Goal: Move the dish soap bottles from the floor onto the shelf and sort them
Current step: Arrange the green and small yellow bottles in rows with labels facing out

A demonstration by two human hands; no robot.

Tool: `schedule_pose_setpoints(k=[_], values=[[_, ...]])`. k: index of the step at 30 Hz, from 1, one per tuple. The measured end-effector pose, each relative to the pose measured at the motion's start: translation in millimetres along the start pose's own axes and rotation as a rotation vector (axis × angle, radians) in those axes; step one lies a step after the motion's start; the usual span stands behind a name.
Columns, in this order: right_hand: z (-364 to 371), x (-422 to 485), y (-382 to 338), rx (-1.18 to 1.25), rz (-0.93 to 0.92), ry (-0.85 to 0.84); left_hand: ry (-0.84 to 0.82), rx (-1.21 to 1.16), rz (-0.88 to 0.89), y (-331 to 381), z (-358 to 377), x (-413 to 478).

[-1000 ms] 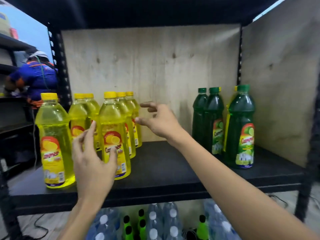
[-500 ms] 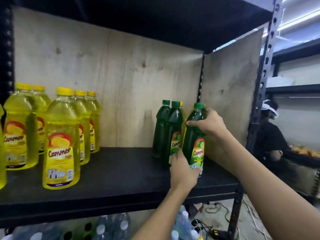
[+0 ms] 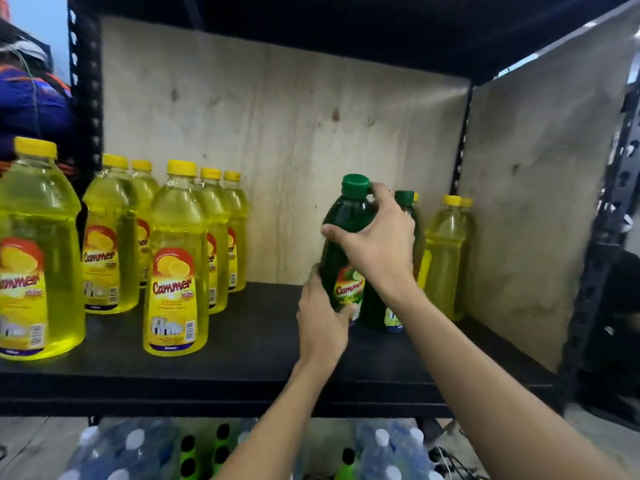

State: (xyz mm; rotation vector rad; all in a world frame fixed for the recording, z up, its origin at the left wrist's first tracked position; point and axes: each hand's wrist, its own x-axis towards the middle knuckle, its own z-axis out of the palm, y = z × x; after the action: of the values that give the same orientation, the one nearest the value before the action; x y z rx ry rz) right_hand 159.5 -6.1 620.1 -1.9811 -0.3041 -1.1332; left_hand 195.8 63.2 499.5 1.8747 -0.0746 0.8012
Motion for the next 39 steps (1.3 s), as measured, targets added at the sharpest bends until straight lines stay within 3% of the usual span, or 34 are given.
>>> schedule_pose_setpoints(k=[6,16,22,29,32,33,35,37,39], values=[[88.3,37.2,22.6,0.061,0.05,-0.017,-0.078,0.259,0.073,-53.5,-15.2,91.5],[159.6,85.8,54.7,0.022,0.04,-0.126,-0.203,0.187,0.007,-92.5,-1.5,154.9],[177.4,111.1,57.8,-0.067,0.135,-0.248,-0.32,0.187,-0.05,-101.1,-3.9,170.4],[175.0,115.6,52.2,-0.143,0.179,-0.365,-0.28,0.16,-0.059,-109.2,-1.1,159.0],[142.9,108.8,39.9,-0.184,0.16,-0.437,-0.123,0.408,0.062,-99.5,-0.2,152.2],[124.9,103.3,35.7,-0.197,0.101,-0.384,0.01,0.474,0.186,-89.7,-0.2,148.0],[82.7,89.7,30.2,-0.314,-0.071,-0.16,0.184,0.356,0.449,-62.8,5.1,134.5],[37.7,79.9,30.4,-0.434,-0.136,0.064,0.076,0.108,0.532,-39.0,19.9,113.7],[2.0,82.1,44.9,-0.466,-0.021,0.094,-0.184,-0.089,0.385,-24.6,38.8,88.1]])
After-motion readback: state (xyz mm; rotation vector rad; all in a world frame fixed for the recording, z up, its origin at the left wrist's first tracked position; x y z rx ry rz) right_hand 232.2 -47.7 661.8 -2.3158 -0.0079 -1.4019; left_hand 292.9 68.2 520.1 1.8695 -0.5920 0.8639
